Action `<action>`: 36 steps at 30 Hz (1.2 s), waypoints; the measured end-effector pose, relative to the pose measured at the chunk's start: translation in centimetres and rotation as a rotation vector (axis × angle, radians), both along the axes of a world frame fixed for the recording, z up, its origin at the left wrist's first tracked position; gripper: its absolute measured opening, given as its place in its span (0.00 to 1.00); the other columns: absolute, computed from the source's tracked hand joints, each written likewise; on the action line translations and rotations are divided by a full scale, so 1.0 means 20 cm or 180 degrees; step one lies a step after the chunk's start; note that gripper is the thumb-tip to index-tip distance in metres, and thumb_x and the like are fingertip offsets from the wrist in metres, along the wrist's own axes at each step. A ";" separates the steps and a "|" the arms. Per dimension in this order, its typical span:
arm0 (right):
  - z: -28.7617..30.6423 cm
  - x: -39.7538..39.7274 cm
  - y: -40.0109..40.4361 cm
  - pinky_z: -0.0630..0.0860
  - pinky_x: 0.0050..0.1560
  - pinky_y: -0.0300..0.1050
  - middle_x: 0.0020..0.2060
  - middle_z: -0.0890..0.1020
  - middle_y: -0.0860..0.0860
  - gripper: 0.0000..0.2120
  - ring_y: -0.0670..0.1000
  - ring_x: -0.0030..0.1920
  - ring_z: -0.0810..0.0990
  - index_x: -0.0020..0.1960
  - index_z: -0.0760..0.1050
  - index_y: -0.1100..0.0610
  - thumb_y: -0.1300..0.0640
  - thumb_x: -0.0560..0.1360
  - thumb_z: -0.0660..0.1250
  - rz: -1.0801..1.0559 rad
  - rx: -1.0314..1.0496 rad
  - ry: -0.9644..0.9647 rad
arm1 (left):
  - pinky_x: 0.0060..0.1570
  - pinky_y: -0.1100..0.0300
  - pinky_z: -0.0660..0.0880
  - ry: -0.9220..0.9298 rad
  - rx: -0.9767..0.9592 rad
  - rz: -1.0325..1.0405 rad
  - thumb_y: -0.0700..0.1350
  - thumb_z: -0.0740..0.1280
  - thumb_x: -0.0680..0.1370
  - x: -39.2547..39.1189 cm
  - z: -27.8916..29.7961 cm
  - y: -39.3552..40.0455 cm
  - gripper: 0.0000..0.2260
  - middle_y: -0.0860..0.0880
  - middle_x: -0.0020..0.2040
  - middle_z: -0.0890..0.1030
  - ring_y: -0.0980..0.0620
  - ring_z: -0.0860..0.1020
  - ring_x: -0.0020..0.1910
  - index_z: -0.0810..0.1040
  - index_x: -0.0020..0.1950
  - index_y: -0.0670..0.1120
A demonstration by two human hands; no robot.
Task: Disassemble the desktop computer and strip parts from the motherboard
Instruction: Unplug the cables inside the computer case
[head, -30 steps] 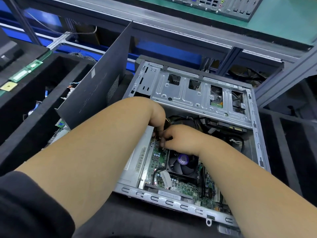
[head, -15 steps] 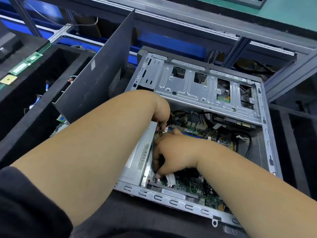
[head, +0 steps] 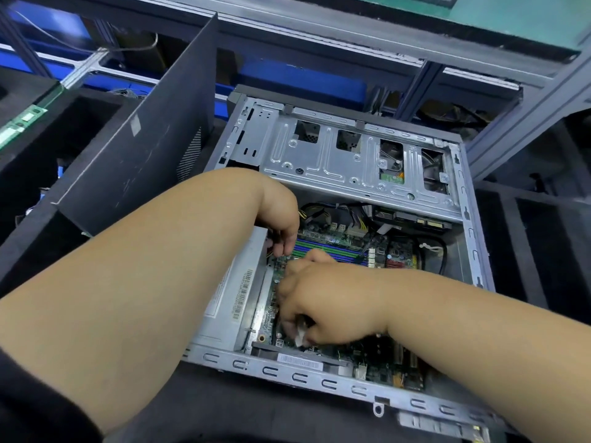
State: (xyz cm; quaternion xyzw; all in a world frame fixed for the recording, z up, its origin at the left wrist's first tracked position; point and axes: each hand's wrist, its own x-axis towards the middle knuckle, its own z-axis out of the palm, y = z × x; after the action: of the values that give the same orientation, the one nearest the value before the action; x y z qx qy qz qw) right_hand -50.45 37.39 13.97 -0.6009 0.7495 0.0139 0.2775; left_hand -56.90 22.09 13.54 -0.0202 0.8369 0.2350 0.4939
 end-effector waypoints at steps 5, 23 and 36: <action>-0.03 0.05 0.01 0.60 0.64 0.55 0.54 0.76 0.42 0.11 0.50 0.61 0.63 0.54 0.80 0.46 0.51 0.73 0.69 0.0683 0.0021 0.0496 | 0.28 0.71 0.71 0.0313 0.0307 -0.0245 0.30 0.58 0.77 0.06 0.08 0.04 0.12 0.47 0.37 0.80 0.54 0.73 0.32 0.79 0.49 0.39; -0.09 0.06 -0.03 0.58 0.66 0.59 0.30 0.68 0.47 0.15 0.50 0.50 0.65 0.30 0.63 0.53 0.64 0.70 0.66 0.0812 0.0270 0.0789 | 0.39 0.59 0.72 0.2145 -0.0765 -0.0014 0.46 0.60 0.75 0.25 0.08 0.06 0.08 0.54 0.41 0.80 0.52 0.77 0.42 0.79 0.45 0.52; -0.17 0.08 -0.05 0.55 0.71 0.59 0.37 0.76 0.50 0.09 0.54 0.53 0.76 0.41 0.75 0.52 0.66 0.69 0.67 0.0715 0.0193 0.1188 | 0.47 0.58 0.75 0.2326 -0.0645 0.0386 0.44 0.61 0.73 0.28 0.10 0.06 0.09 0.61 0.41 0.80 0.57 0.78 0.44 0.78 0.43 0.56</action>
State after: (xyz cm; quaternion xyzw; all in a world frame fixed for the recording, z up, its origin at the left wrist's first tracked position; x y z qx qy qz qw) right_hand -48.88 36.36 10.58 -0.6590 0.7155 0.1782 0.1485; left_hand -51.21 23.38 15.55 -0.0333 0.9740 0.1716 0.1438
